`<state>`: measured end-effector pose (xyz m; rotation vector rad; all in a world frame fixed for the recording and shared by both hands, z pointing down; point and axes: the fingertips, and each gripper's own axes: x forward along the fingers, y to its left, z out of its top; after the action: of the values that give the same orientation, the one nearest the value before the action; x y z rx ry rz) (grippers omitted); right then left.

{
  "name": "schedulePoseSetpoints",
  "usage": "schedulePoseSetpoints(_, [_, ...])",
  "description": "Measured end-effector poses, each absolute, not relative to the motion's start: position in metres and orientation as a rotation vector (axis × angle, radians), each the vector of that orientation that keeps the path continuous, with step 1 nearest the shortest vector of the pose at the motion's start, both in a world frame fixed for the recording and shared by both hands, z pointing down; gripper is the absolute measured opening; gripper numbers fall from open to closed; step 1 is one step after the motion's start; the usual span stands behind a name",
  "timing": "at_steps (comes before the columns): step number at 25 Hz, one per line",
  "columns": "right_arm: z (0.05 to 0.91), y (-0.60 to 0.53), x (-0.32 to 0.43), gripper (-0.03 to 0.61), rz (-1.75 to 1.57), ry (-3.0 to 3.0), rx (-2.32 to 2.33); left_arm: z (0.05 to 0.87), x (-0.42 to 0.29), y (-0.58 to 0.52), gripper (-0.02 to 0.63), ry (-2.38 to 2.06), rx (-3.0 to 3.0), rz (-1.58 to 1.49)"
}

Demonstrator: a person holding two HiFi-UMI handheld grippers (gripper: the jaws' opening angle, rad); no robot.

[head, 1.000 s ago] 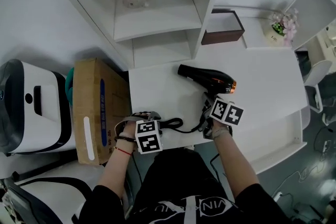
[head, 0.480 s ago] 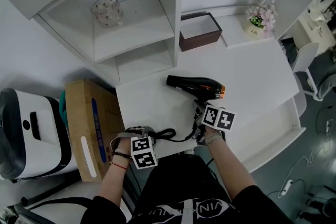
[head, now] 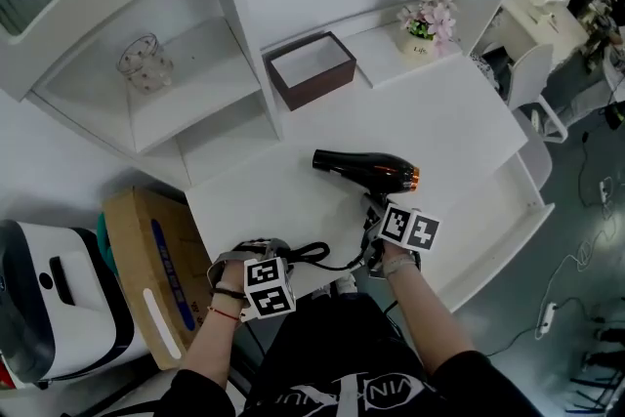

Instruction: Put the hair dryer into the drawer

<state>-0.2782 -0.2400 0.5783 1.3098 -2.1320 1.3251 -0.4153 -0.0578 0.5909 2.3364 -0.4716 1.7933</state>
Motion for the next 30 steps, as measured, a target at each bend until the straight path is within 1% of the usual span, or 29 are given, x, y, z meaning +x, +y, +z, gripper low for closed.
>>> schedulePoseSetpoints(13, [0.569, -0.224, -0.154, 0.175, 1.417, -2.040, 1.634, 0.580, -0.328, -0.089, 0.158, -0.226, 2.516, 1.889])
schedulePoseSetpoints(30, [0.562, -0.187, -0.039, 0.175, 1.448, -1.908, 1.915, 0.574, -0.227, -0.101, 0.156, 0.027, 2.689, 1.917])
